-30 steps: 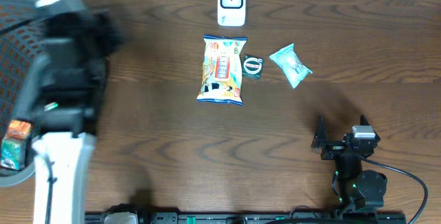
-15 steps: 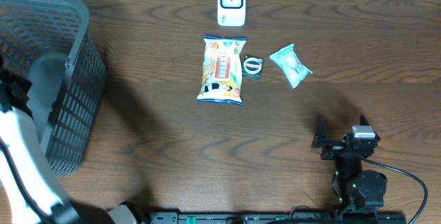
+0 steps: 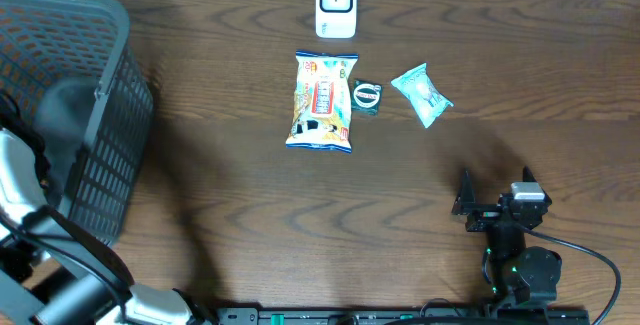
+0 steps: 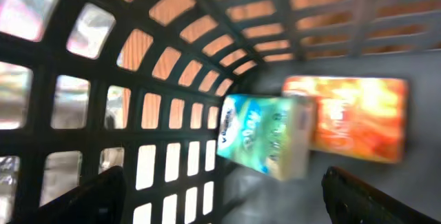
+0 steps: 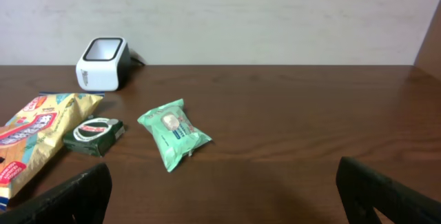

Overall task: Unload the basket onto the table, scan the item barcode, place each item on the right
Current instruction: 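Move the left gripper back down into the grey basket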

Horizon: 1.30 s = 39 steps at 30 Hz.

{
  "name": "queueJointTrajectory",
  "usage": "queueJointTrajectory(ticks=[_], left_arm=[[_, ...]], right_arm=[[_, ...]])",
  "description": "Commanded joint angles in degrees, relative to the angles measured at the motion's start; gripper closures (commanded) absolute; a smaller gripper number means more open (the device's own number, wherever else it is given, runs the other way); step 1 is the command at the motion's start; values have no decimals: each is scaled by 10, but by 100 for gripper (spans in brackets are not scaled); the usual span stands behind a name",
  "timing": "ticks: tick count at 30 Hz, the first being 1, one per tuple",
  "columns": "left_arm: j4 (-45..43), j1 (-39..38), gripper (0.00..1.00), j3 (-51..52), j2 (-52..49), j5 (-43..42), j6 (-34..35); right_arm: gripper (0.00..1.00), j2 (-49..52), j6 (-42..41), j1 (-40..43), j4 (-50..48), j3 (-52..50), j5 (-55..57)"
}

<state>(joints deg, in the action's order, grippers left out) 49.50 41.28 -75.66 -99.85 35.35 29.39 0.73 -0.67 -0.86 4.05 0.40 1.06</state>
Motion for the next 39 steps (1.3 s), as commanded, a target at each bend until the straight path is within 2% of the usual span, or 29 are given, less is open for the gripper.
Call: queueJointTrajectory(ticks=[1, 9, 21, 26, 32, 39], left_arm=[[4, 14, 10, -3, -31, 26, 29], [-24, 27, 10, -3, -80, -36, 28], [-62, 28, 10, 0, -85, -65, 23], [-91, 28, 11, 14, -85, -134, -25], [-88, 28, 11, 31, -85, -93, -26], [-80, 39, 22, 31, -85, -70, -26]], right_arm=[[1, -1, -6, 5, 2, -1, -1], [1, -1, -6, 5, 2, -1, -1], [1, -1, -6, 5, 2, -1, -1], [1, -1, -6, 5, 2, -1, -1], [1, -1, -6, 5, 2, -1, -1], [1, -1, -6, 5, 2, -1, -1]])
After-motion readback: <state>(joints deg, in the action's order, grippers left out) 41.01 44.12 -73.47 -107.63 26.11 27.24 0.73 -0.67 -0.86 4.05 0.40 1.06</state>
